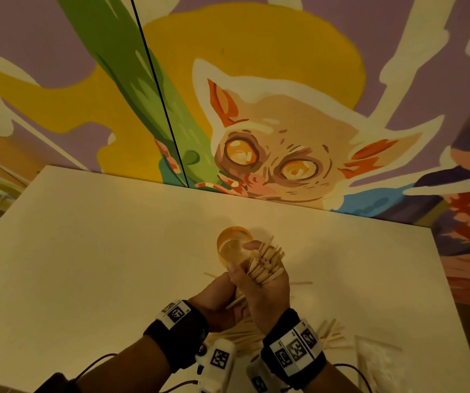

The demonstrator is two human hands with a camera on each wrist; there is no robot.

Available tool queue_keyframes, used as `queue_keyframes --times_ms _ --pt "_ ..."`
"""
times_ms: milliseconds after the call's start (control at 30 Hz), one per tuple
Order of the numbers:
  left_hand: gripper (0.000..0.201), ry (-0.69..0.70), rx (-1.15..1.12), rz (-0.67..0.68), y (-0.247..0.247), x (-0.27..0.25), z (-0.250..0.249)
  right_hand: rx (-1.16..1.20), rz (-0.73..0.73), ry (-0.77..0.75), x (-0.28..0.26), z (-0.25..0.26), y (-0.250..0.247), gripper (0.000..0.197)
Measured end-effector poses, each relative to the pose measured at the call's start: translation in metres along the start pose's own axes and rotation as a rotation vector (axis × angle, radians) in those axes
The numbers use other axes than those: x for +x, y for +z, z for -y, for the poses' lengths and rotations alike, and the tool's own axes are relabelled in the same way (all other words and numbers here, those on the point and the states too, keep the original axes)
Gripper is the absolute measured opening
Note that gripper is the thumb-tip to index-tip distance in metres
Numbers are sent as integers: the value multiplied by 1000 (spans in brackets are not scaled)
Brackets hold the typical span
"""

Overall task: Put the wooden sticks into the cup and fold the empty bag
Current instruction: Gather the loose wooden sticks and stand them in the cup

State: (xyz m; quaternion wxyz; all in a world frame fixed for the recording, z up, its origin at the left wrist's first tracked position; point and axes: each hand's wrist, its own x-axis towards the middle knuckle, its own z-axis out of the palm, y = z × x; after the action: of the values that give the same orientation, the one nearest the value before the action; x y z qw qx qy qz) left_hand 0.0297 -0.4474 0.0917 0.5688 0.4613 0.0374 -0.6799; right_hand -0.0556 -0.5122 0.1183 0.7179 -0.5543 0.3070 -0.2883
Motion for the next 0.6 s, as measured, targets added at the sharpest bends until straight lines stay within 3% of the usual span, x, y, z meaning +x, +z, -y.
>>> queue_keyframes --times_ms 100,233,300,400,600 --pt "66 0 12 21 1 0 -1 6 -1 -10 0 1 -4 30" --pt "48 -4 -2 36 0 2 -3 -39 4 23 1 2 -5 21" --pt "34 -24 -7 16 -6 6 -2 -65 -9 46 4 -1 -5 28" --pt "36 -47 46 -54 -16 9 -4 -77 -64 84 12 -6 0 48" --pt "38 -43 228 -217 -59 -3 -7 -112 -167 134 55 -17 -3 52"
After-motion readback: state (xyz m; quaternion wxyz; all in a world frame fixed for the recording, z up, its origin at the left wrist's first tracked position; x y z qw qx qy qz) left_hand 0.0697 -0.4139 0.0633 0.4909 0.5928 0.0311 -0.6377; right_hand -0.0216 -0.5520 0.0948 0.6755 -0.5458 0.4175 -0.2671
